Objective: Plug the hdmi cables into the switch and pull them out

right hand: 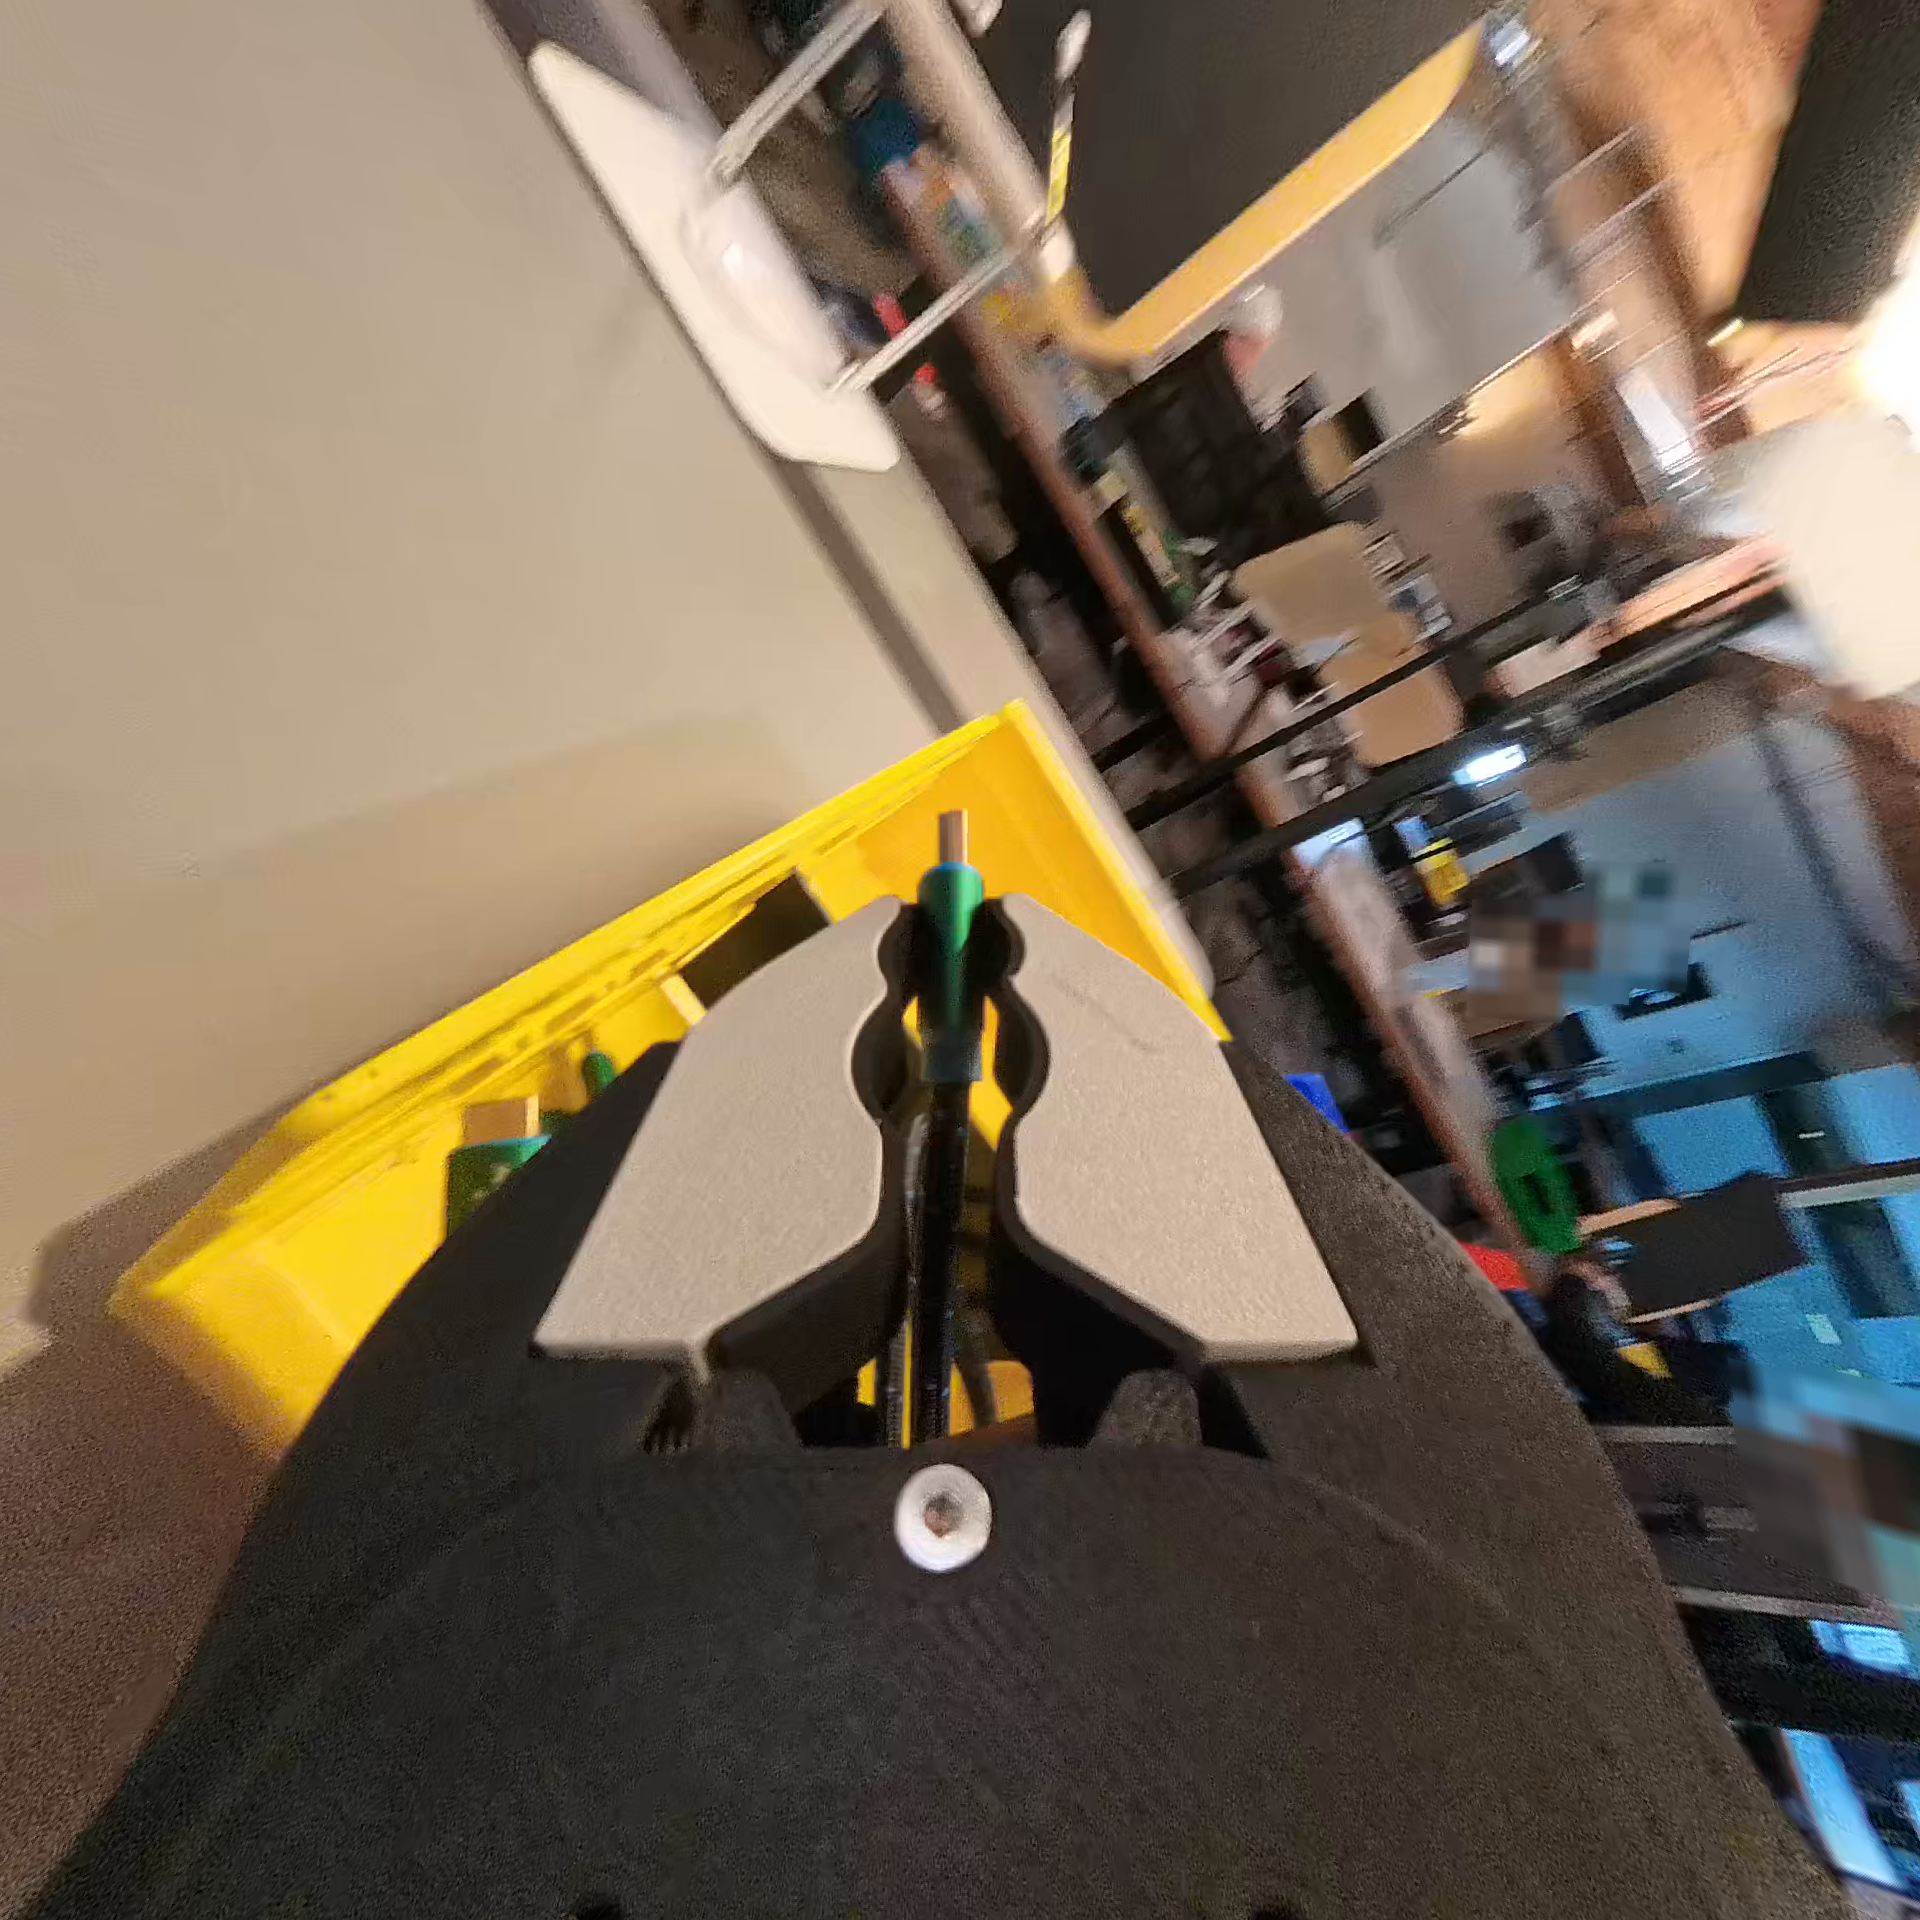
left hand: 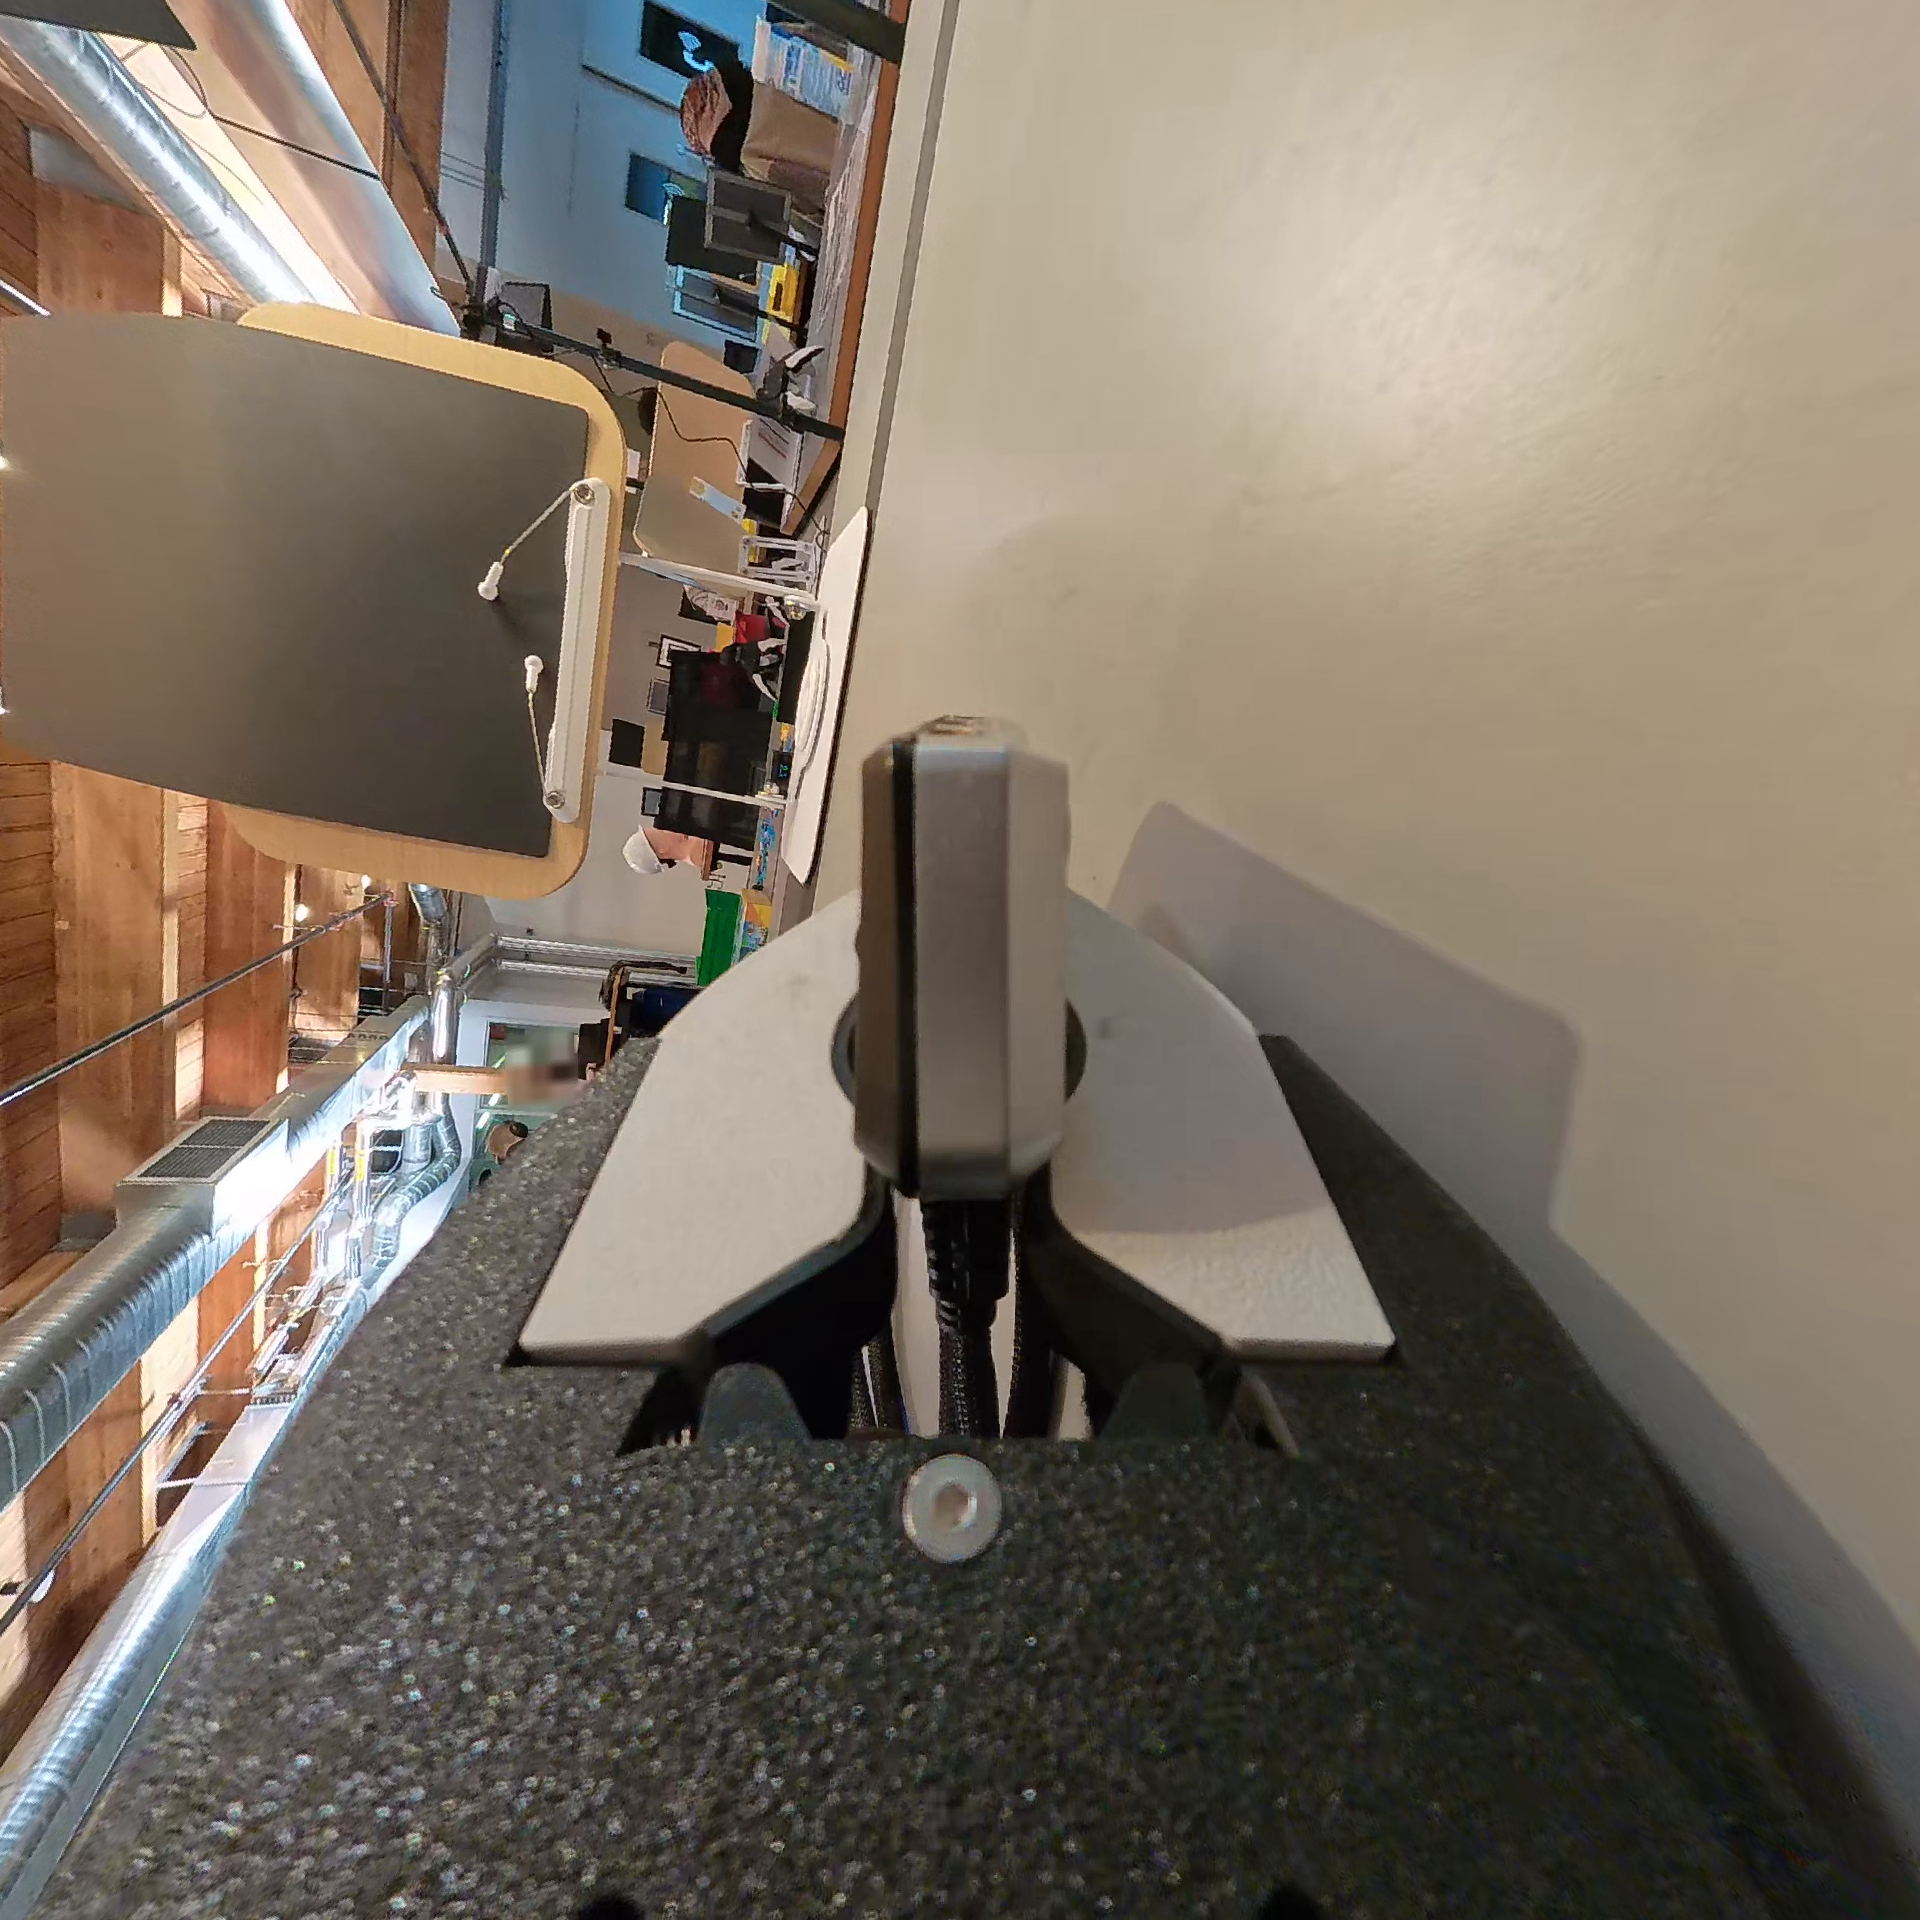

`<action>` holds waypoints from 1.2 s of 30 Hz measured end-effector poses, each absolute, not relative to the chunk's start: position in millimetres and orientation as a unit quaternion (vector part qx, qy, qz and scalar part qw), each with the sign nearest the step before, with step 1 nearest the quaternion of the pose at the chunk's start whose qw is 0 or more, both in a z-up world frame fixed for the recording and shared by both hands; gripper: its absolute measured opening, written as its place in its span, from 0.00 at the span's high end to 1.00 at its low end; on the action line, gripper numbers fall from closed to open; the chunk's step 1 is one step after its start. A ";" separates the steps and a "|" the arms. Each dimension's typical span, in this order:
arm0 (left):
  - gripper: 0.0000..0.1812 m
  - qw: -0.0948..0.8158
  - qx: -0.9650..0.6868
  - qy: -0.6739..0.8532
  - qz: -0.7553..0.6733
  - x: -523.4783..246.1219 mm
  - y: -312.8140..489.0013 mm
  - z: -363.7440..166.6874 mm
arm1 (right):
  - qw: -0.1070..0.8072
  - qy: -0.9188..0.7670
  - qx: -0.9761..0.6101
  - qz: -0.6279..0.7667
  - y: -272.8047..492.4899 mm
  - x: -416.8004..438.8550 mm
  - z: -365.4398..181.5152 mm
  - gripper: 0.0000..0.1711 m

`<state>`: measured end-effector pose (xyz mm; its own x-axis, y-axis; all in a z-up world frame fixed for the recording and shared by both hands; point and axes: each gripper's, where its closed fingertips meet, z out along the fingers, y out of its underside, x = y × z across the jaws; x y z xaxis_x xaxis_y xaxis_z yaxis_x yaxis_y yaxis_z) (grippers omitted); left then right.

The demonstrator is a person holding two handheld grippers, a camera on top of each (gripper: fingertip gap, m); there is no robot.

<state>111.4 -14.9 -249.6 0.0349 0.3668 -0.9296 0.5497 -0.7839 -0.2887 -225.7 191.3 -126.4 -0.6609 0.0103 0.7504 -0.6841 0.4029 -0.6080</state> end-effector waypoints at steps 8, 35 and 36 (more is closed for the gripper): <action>0.87 0.074 0.718 0.318 -0.615 110.7 -14.3 -250.6 | 0.199 -0.850 0.147 0.465 167.2 -233.5 -184.5 0.84; 0.87 0.030 0.724 0.225 -0.651 90.1 43.7 -236.3 | 0.171 -0.698 0.418 0.556 101.3 56.3 -216.7 0.73; 0.87 0.021 0.726 0.217 -0.652 89.1 49.4 -235.7 | 0.179 -0.691 0.428 0.555 95.4 62.2 -222.0 0.72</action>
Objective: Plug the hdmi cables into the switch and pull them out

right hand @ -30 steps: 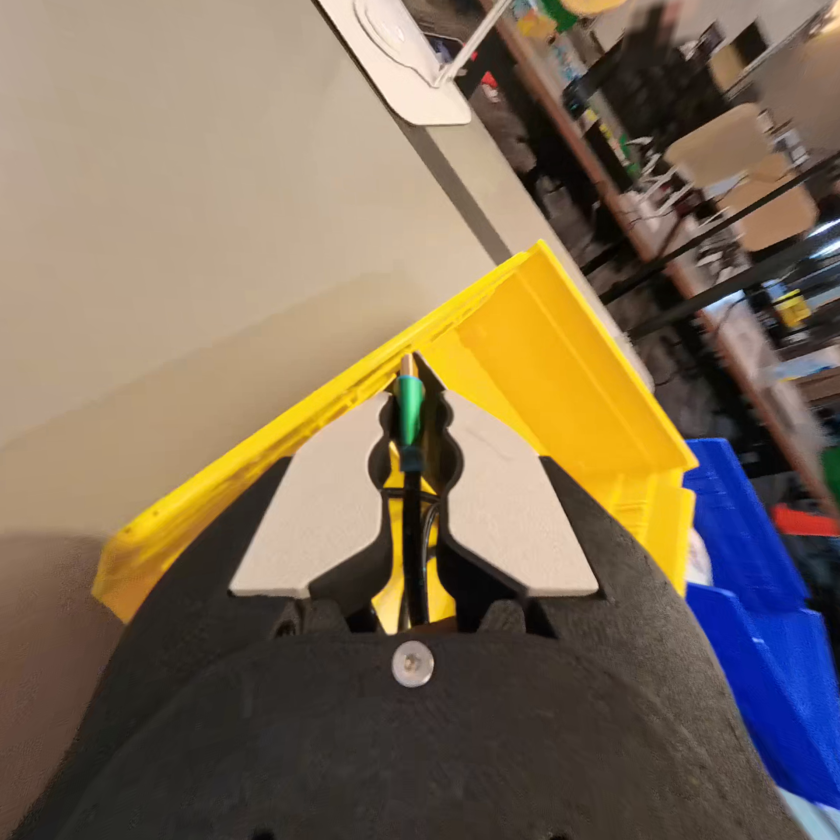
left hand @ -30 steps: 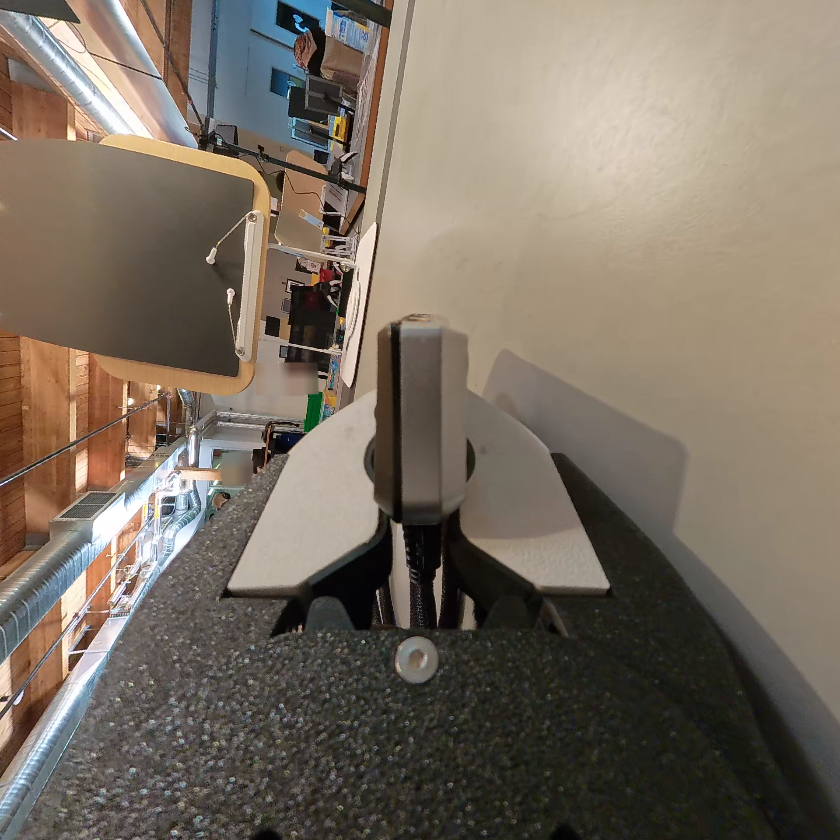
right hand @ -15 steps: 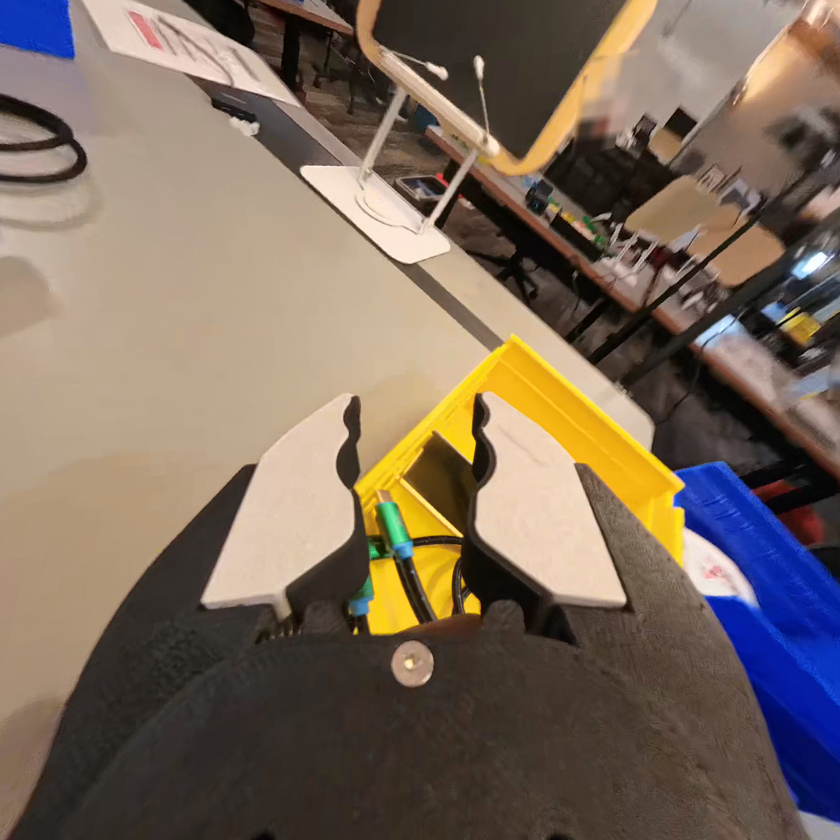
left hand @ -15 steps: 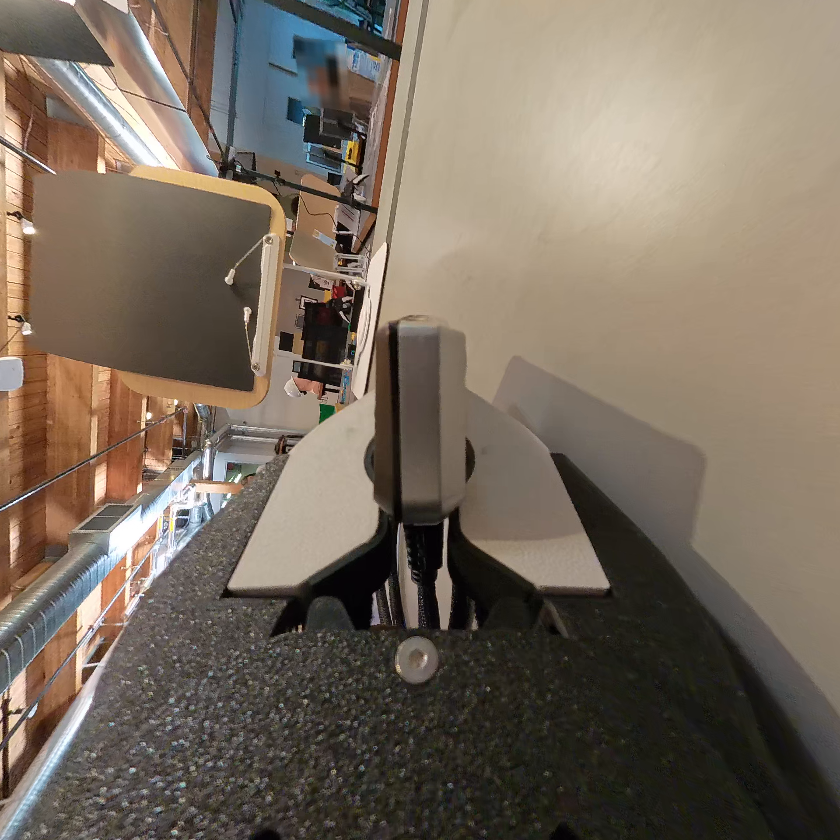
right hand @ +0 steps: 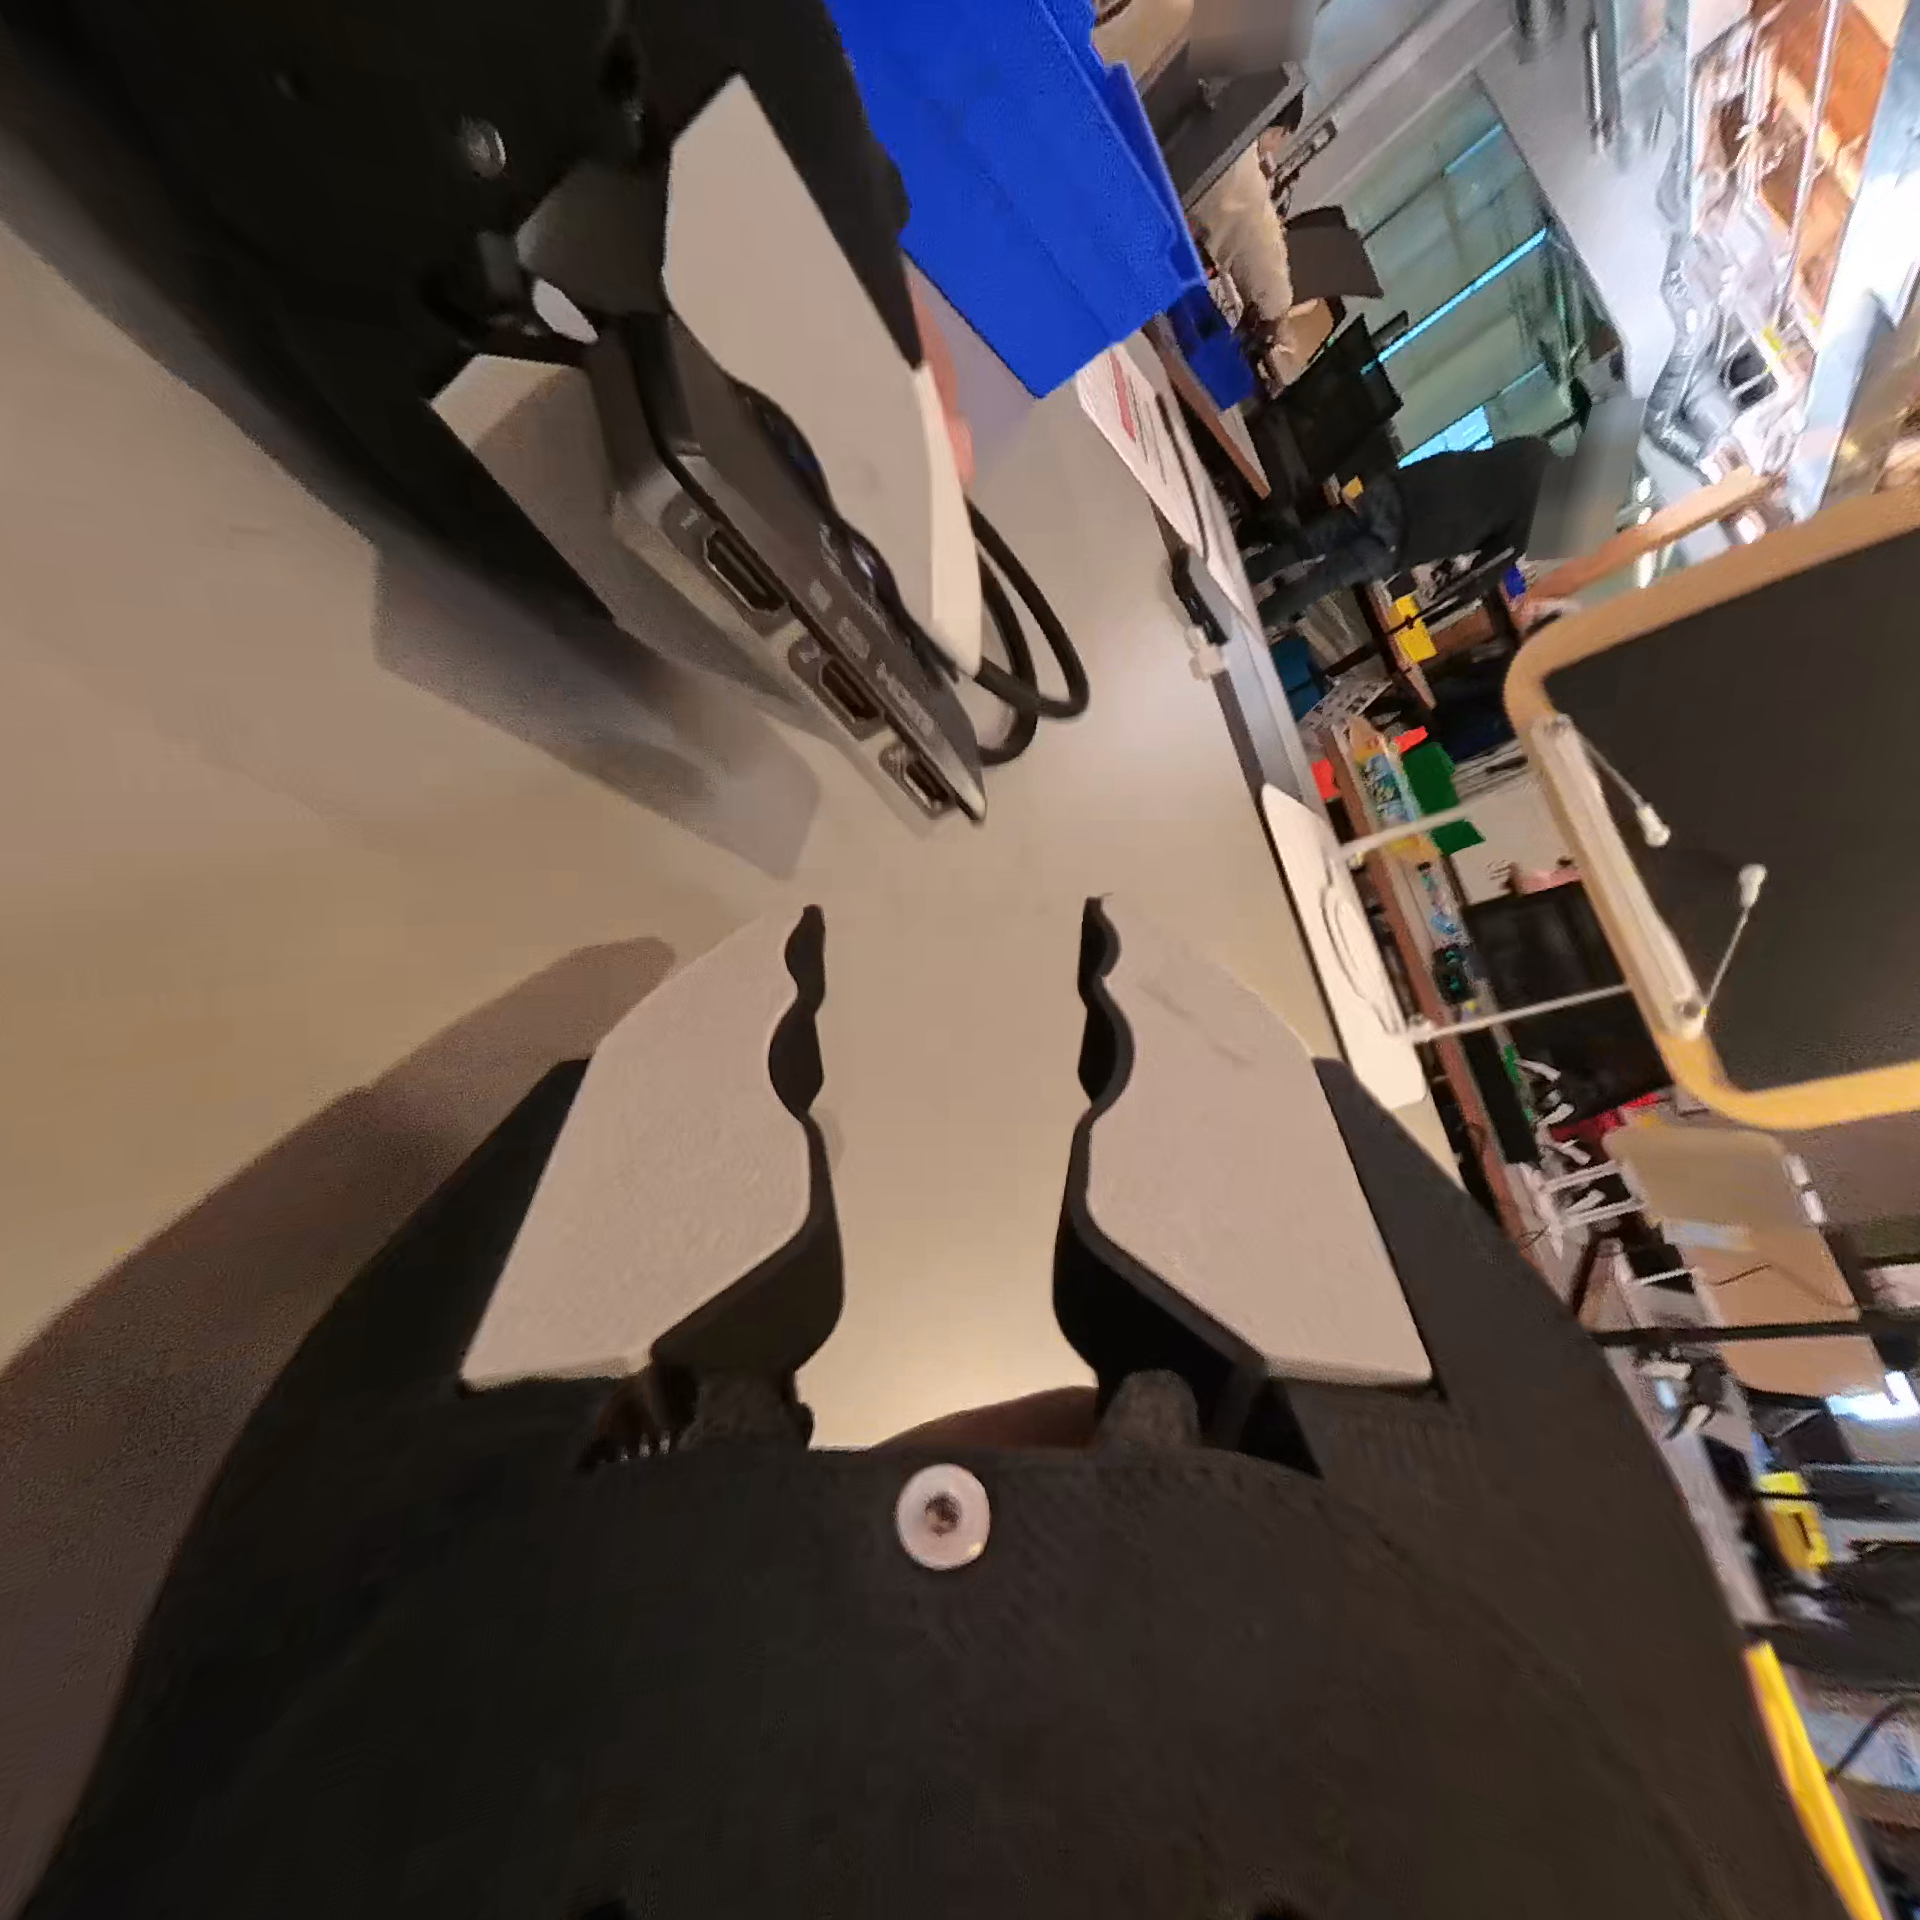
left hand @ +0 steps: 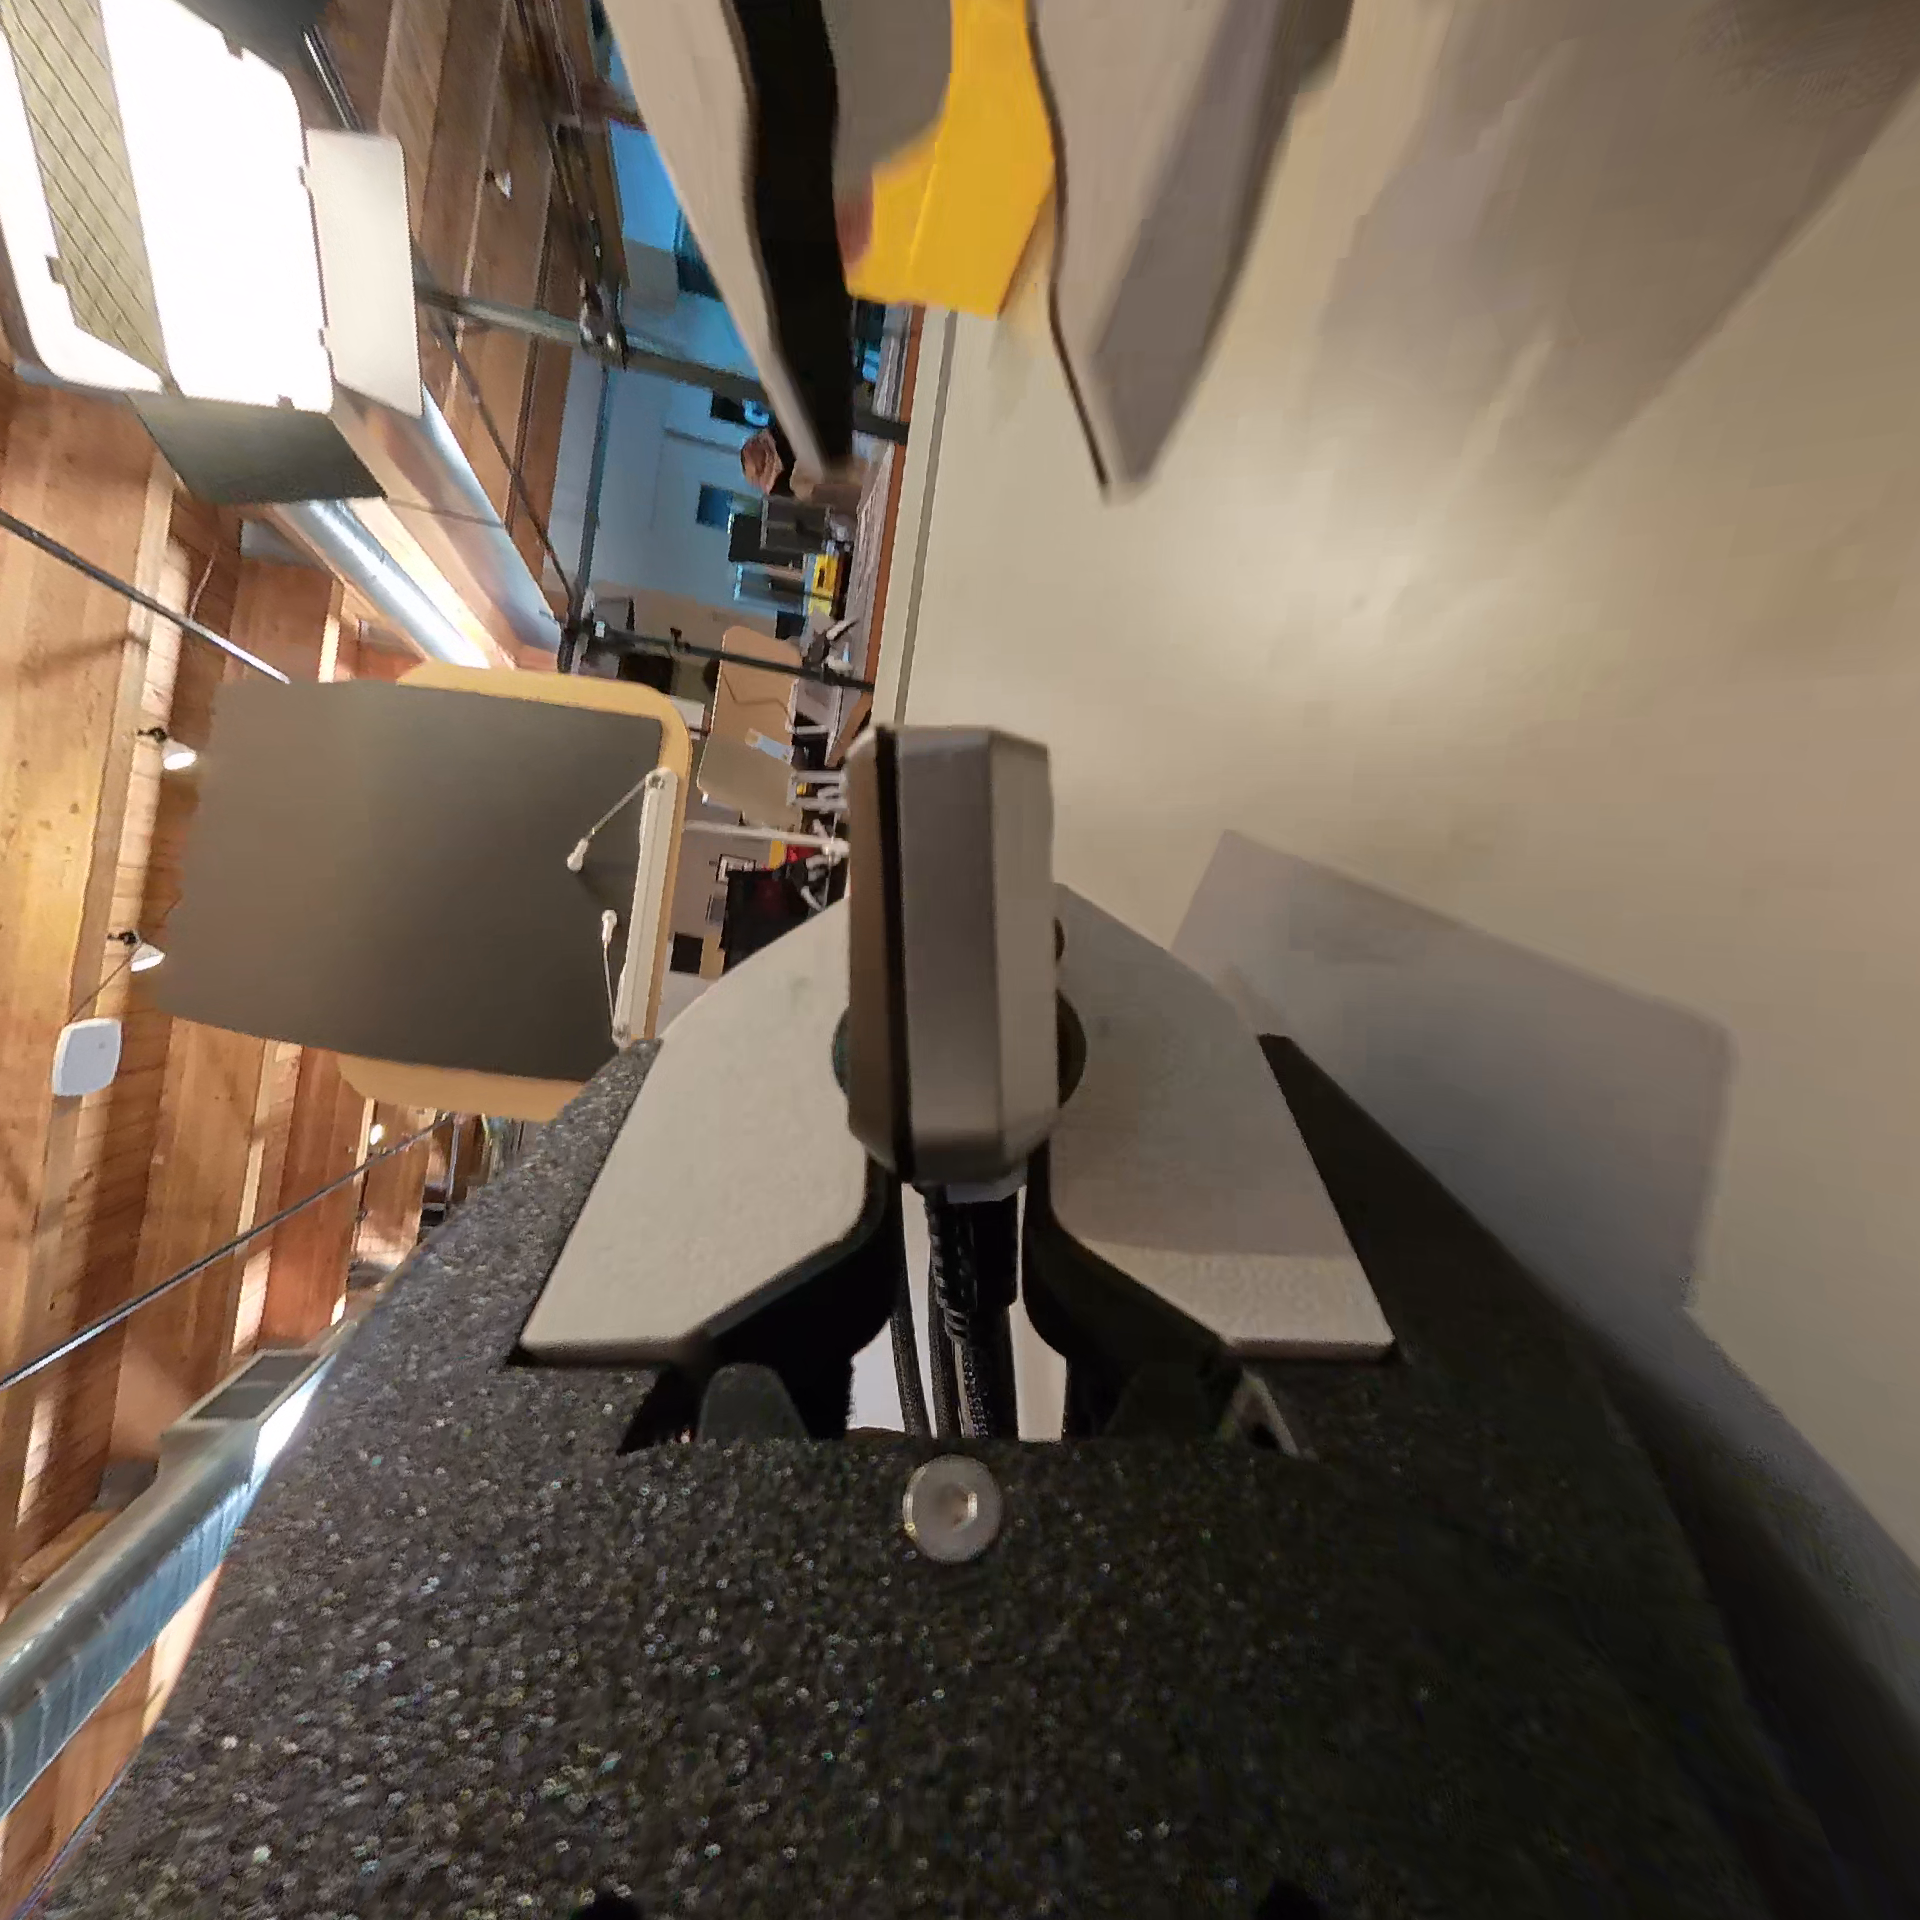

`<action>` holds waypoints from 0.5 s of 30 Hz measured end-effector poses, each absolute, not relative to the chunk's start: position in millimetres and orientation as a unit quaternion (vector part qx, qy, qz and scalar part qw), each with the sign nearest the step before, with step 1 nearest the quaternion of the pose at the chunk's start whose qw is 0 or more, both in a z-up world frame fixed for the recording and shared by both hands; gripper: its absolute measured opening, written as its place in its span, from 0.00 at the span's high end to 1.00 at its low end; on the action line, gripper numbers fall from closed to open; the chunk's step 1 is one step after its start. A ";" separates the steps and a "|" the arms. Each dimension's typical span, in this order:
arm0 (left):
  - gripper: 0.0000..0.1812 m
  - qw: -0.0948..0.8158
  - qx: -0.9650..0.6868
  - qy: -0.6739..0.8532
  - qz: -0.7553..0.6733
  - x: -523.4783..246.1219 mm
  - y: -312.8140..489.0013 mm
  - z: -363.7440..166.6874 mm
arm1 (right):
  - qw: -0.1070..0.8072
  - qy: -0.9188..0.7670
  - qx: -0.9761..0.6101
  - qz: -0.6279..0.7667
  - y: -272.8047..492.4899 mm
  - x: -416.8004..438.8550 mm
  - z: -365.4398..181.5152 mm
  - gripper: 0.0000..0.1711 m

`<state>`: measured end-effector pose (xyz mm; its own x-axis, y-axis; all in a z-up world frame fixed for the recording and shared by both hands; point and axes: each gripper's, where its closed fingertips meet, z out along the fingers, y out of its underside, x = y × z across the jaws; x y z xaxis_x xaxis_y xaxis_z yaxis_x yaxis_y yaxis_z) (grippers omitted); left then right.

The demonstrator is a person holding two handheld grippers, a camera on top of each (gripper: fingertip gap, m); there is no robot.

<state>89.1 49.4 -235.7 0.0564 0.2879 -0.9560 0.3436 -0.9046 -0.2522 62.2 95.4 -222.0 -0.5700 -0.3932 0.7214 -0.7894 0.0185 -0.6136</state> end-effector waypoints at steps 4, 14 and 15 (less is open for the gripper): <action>0.86 -0.010 0.738 0.183 -0.650 87.7 68.8 -235.8 | 0.207 -0.660 0.462 0.556 81.3 77.0 -227.5 0.73; 0.86 -0.056 0.752 0.126 -0.645 93.7 92.2 -236.6 | 0.265 -0.598 0.550 0.519 81.3 97.3 -242.6 0.88; 0.86 -0.063 0.746 0.126 -0.651 93.6 93.2 -233.3 | 0.271 -0.592 0.548 0.524 82.7 96.3 -239.1 0.88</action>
